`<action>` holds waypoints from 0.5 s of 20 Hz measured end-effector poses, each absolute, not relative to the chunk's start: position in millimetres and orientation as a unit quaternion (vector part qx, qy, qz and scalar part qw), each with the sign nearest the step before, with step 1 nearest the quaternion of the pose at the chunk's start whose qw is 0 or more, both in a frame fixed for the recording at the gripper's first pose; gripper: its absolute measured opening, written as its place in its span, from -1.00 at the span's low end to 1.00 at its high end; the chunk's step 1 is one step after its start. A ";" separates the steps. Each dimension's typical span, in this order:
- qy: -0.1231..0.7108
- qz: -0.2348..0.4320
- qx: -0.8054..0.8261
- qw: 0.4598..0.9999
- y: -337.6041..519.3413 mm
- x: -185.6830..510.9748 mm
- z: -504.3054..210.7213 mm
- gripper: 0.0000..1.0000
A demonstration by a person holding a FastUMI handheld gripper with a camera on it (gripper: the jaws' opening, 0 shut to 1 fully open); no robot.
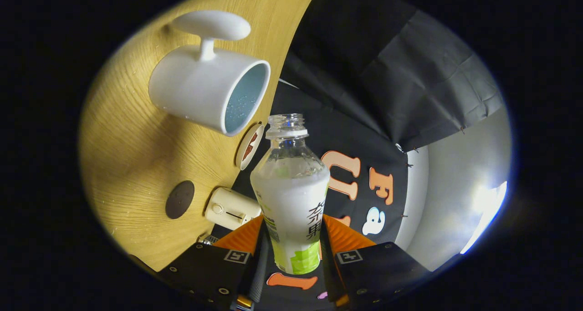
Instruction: Take the bottle from table, then pour the juice into the cup, finally place the bottle on the coaster
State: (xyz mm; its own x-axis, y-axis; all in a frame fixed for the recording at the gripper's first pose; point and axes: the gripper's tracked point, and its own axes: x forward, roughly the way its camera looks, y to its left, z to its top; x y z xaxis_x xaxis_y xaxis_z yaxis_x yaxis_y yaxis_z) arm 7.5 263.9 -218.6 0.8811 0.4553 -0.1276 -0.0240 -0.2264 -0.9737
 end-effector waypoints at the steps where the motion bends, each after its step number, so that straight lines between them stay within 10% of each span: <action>1: -0.140 0.199 -0.752 0.613 264.8 6.4 -218.6 0.08; 10: -0.056 0.212 -0.671 0.708 248.6 15.4 -240.9 0.09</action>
State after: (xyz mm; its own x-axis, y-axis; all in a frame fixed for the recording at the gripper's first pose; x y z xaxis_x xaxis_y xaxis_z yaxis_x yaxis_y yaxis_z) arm 15.4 248.6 -240.9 0.9036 0.3753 -0.2064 -0.2259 0.0083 -0.9741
